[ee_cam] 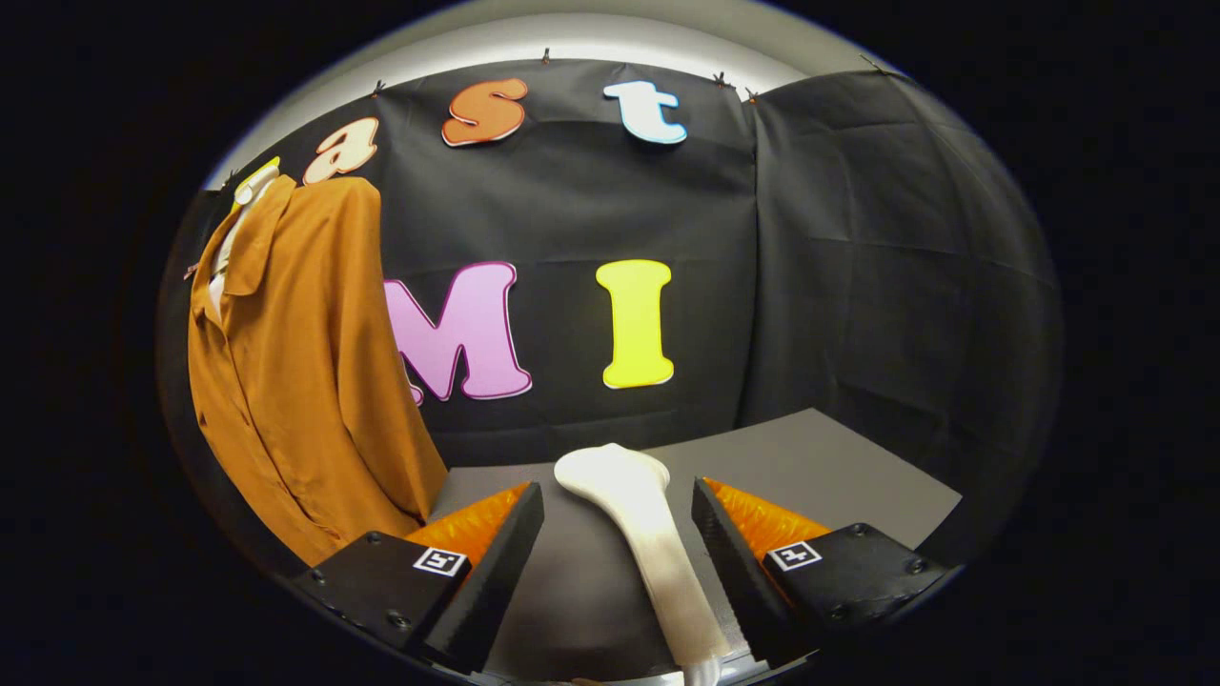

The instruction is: Iron the clothes twice with a garment steamer, once on the left side and once on the right side.

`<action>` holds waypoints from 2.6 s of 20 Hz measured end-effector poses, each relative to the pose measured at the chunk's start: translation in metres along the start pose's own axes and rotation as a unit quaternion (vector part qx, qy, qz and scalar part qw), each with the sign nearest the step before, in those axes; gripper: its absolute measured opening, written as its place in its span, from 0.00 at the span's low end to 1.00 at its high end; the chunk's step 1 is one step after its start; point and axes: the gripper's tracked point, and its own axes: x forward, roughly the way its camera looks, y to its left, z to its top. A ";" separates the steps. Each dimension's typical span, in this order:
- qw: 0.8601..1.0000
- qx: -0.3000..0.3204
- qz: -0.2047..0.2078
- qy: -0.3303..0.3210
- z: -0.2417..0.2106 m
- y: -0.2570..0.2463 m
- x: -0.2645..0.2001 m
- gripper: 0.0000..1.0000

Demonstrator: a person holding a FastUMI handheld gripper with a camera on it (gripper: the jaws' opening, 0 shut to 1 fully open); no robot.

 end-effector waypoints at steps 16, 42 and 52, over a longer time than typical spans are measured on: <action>0.984 0.029 0.019 0.173 -0.076 -0.021 0.051 0.92; 0.999 0.038 -0.018 0.028 -0.006 0.051 -0.088 0.39; 1.000 0.019 0.013 -0.005 0.000 0.187 -0.128 0.39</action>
